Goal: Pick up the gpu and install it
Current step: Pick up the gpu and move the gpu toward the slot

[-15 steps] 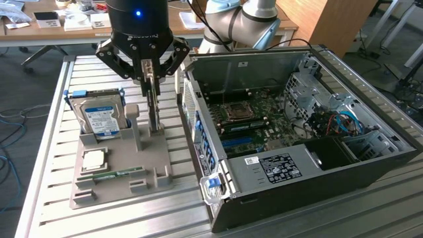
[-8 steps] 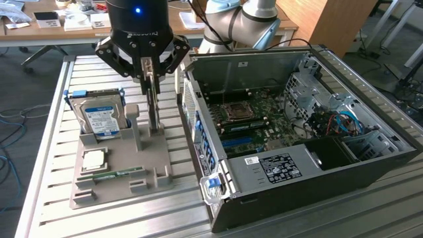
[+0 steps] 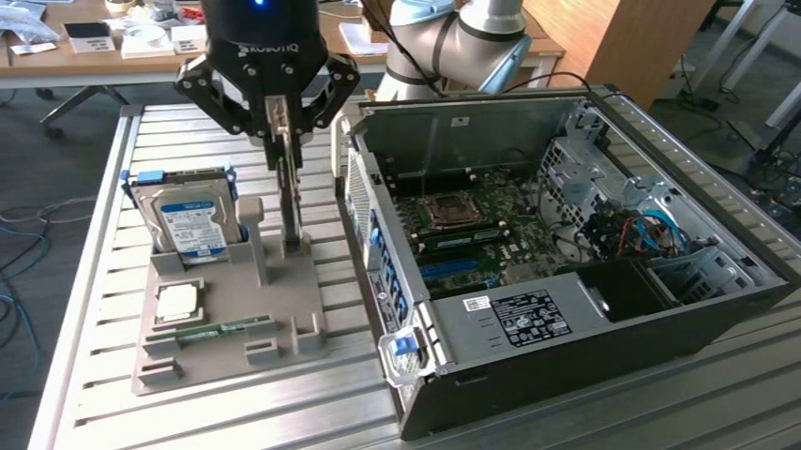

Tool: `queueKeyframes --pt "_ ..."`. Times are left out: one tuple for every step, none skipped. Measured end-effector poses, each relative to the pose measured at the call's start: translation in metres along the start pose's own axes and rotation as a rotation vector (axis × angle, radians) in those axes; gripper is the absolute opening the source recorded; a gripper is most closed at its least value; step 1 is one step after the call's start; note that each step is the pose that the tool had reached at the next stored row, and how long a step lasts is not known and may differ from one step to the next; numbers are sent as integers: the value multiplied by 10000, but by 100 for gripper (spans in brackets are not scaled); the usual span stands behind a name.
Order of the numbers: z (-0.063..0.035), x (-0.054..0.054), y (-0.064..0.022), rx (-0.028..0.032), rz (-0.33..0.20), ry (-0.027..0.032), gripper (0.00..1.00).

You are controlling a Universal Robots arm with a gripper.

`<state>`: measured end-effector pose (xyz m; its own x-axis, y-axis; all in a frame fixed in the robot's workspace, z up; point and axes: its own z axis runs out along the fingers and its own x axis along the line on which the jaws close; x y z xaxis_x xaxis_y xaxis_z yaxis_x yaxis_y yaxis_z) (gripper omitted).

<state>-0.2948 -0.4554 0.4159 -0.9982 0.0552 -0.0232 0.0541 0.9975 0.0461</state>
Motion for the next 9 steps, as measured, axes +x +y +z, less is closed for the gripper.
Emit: queueKeyframes --pt "-16 0 1 0 0 0 27" --pt "-29 0 1 0 0 0 27" --pt "-40 -1 2 -1 0 -1 27" --pt "-50 -1 2 0 0 0 27" --pt "-56 -1 3 0 0 0 27" --pt "-57 -1 3 0 0 0 27" --pt "-57 -1 3 0 0 0 27" --pt "-57 -2 3 -1 0 -1 27" --pt "-57 -1 3 0 0 0 27"
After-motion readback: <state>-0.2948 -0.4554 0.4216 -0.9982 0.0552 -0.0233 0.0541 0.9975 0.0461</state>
